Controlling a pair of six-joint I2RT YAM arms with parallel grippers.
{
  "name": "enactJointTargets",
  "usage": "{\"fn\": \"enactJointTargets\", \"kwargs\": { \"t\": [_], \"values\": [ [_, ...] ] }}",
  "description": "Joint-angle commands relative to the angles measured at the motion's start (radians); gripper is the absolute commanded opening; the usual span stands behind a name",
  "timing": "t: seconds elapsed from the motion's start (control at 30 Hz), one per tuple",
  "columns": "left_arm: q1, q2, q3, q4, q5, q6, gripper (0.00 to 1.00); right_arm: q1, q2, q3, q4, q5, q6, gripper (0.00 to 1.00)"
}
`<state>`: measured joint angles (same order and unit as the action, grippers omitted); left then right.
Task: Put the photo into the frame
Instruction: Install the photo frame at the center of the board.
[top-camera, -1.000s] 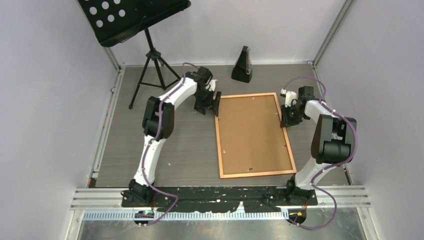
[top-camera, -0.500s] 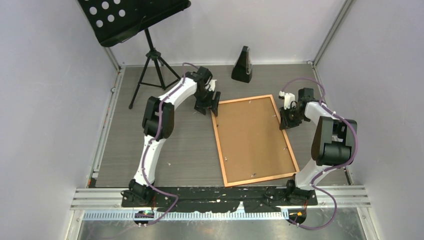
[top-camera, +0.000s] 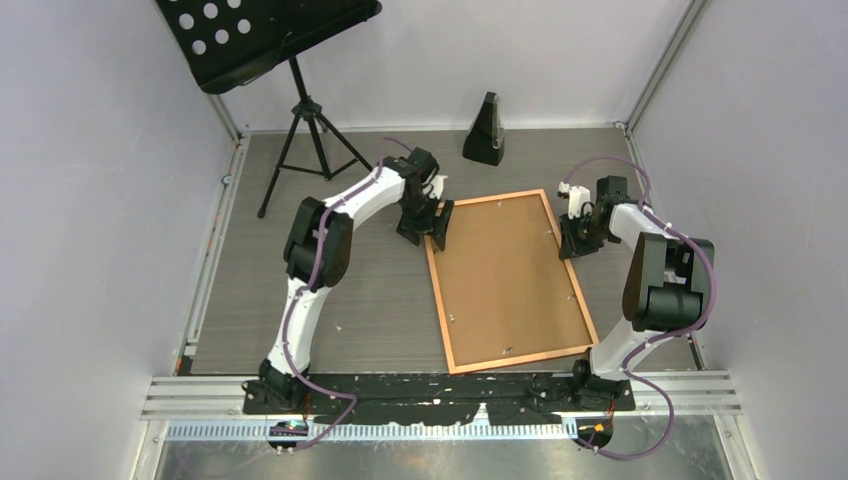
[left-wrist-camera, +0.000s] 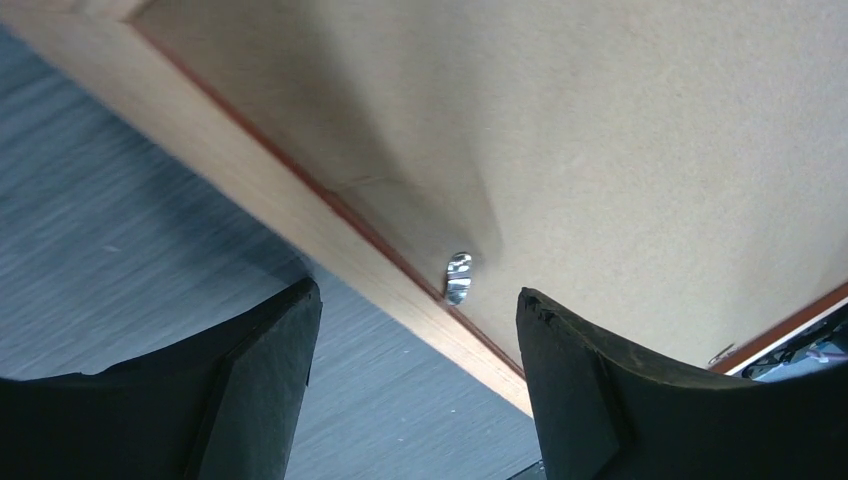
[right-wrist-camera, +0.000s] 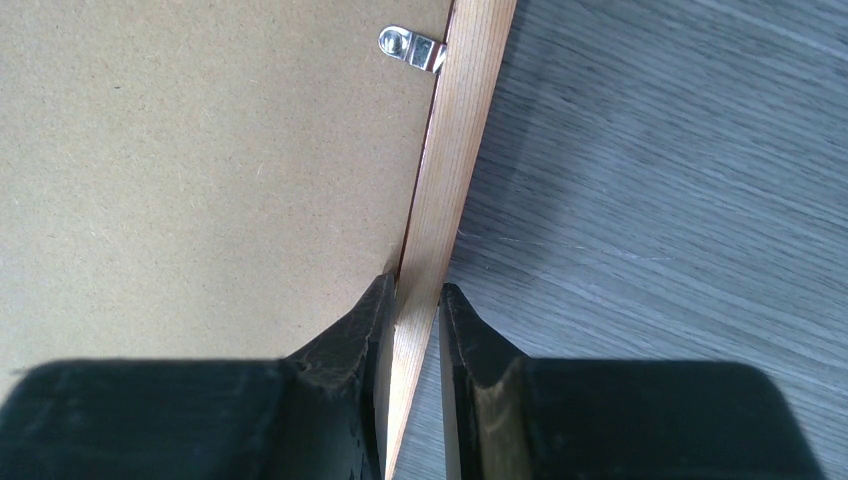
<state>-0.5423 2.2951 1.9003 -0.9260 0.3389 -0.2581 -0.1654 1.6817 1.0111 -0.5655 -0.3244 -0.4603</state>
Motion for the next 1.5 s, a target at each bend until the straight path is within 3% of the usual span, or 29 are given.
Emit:
{"fn": "enactJointTargets", "kwargs": {
  "t": [0.0,0.53,0.9,1.13,1.3,1.47],
  "values": [
    [-0.037,-0.019,-0.013,0.000,-0.042,0.007,0.75,0.006,-0.015,0.025,-0.027,-0.043,-0.009,0.05],
    [-0.070,-0.024,-0.023,-0.019,-0.174,0.055,0.63,0.006,-0.021,0.013,-0.023,-0.075,-0.016,0.05],
    [-0.088,-0.133,-0.177,0.077,-0.217,0.059,0.59,0.007,-0.042,-0.015,0.003,-0.065,-0.060,0.05],
    [-0.090,-0.144,-0.180,0.091,-0.219,0.051,0.55,0.006,-0.029,-0.035,0.026,-0.084,-0.061,0.06],
    [-0.088,-0.110,-0.141,0.074,-0.227,0.046,0.54,0.006,-0.016,-0.041,0.035,-0.094,-0.058,0.06],
    [-0.088,-0.112,-0.135,0.076,-0.229,0.035,0.66,0.006,-0.017,-0.046,0.036,-0.093,-0.061,0.05]
  ]
}}
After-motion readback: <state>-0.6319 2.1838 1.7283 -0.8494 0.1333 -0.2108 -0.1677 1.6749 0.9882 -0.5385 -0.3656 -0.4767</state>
